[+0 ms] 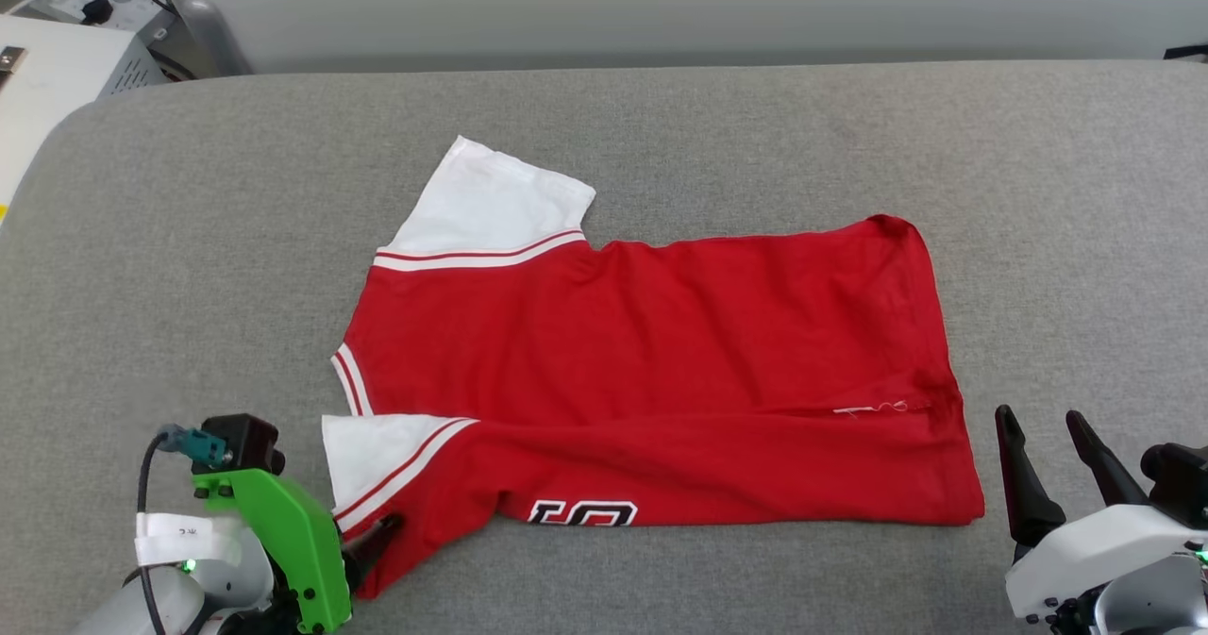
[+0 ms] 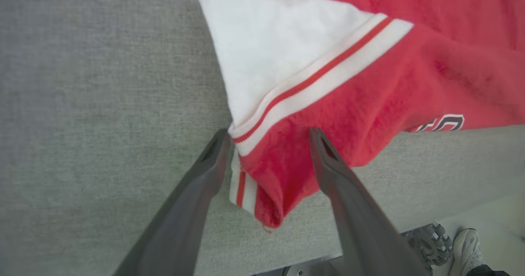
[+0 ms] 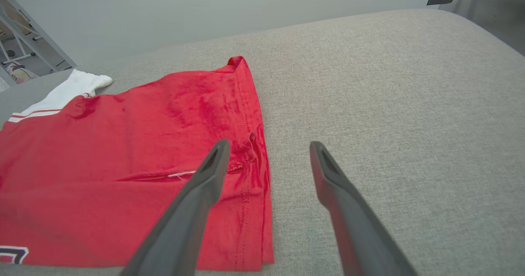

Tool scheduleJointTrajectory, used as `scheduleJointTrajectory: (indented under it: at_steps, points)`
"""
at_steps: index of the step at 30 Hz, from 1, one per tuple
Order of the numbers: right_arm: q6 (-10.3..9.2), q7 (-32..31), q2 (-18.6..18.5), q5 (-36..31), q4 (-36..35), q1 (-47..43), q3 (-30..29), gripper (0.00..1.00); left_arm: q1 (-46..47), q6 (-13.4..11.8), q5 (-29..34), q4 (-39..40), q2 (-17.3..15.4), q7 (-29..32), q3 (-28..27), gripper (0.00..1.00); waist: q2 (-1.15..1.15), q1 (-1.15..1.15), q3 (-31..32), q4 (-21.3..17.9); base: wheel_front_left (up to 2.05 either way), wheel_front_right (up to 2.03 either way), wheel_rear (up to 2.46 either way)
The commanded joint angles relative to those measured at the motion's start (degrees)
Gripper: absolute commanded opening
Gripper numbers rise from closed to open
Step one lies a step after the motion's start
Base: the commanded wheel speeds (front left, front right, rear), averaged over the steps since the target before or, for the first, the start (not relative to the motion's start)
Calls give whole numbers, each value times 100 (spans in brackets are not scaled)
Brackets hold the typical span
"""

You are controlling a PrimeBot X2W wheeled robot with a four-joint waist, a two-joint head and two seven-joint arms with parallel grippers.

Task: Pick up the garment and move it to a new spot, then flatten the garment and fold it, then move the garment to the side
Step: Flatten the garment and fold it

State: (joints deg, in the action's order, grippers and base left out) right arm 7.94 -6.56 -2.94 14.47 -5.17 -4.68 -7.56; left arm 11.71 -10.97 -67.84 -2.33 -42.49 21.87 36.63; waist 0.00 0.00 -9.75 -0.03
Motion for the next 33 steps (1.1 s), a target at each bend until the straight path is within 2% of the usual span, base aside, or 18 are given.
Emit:
scheduleJointTrajectory:
  at_steps: [1, 6, 7, 8, 9, 15, 19, 23, 27, 33]
  points:
    - [-45, -24, 3, 9, -19, 59, -1, 100, 74, 59, -21, -170, 88, 67, 51, 100, 0, 0, -123, -71, 0, 0, 0]
    - [-45, -32, 4, 109, 19, 73, -36, 100, 279, 255, 79, -677, 356, 364, 398, 100, 0, 0, -224, -92, 0, 0, 0]
    - [-45, -38, 5, 129, 34, 77, -44, 100, 310, 316, 71, -768, 434, 449, 479, 76, 0, 0, -239, -95, 0, 0, 0]
    - [-45, -42, 5, 145, 44, 83, -48, 100, 344, 362, 95, -844, 480, 479, 532, 45, 0, 0, -249, -98, 0, 0, 0]
    - [-45, -52, 5, 164, 56, 89, -55, 100, 384, 418, 116, -940, 541, 491, 579, 0, 0, 0, -260, -98, 0, 0, 0]
    - [-45, -216, 5, 225, 44, 134, -153, 100, 537, 773, 148, -1394, 784, 327, 640, 0, 0, 0, -235, -57, 0, 0, 0]
    - [-45, -582, 5, 256, 21, 158, -210, 100, 574, 859, 249, -1409, 739, 13, 540, 0, 0, 0, -149, -14, 0, 0, 0]
    - [-45, -1501, -194, 389, 57, 122, -135, 100, 515, 718, 442, -1018, 500, -270, 427, 0, 0, 0, -42, 48, 0, 0, 0]
    - [-45, -2404, -443, 579, 58, 164, -43, 100, 430, 423, 665, -376, 192, -451, 315, 0, 0, 0, -15, 134, 0, 0, 0]
    - [-45, -3090, -587, 732, 186, 466, 143, 100, 325, 47, 840, 516, -95, -561, 174, 0, 0, 0, -184, 253, 0, 0, 0]
